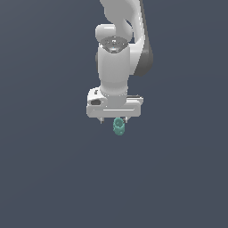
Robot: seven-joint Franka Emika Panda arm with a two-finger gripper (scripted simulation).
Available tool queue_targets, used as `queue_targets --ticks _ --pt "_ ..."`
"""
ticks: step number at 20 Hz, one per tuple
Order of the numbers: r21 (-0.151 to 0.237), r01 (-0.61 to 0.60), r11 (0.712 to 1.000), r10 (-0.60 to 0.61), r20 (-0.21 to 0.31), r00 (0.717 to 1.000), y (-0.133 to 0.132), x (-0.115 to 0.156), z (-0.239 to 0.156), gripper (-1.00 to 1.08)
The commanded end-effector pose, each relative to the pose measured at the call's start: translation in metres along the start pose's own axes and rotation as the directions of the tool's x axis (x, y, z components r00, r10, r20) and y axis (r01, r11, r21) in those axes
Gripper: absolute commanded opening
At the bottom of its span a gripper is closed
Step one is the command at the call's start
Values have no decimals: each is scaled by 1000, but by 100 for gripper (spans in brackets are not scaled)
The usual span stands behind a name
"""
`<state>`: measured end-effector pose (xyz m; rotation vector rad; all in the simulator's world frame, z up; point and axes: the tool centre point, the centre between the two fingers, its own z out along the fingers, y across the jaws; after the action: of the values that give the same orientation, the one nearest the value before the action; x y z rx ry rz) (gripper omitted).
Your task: Pick up the object and move it to a goal position.
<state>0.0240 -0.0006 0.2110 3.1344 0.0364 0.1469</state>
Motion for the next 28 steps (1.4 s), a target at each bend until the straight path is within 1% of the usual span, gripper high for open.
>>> queue_targets --ticks 1,4,10,13,17,21,25,28 --pt "0 0 1000 0 0 1000 0 0 0 100" --pt "-2 0 1000 0 -1 1000 4 0 1 100" --pt "-18 -7 1000 7 -7 1000 30 0 1 100" --pt "-20 -13 1000 12 -9 1000 34 2 -1 100" --pt "-18 -2 1000 2 -5 1000 30 -1 3 100" --pt "-14 29 999 -29 8 1000 22 -10 15 100" --pt "-7 82 997 -82 28 996 9 -26 36 100" --pt "2 135 991 -134 49 990 -4 -44 55 100"
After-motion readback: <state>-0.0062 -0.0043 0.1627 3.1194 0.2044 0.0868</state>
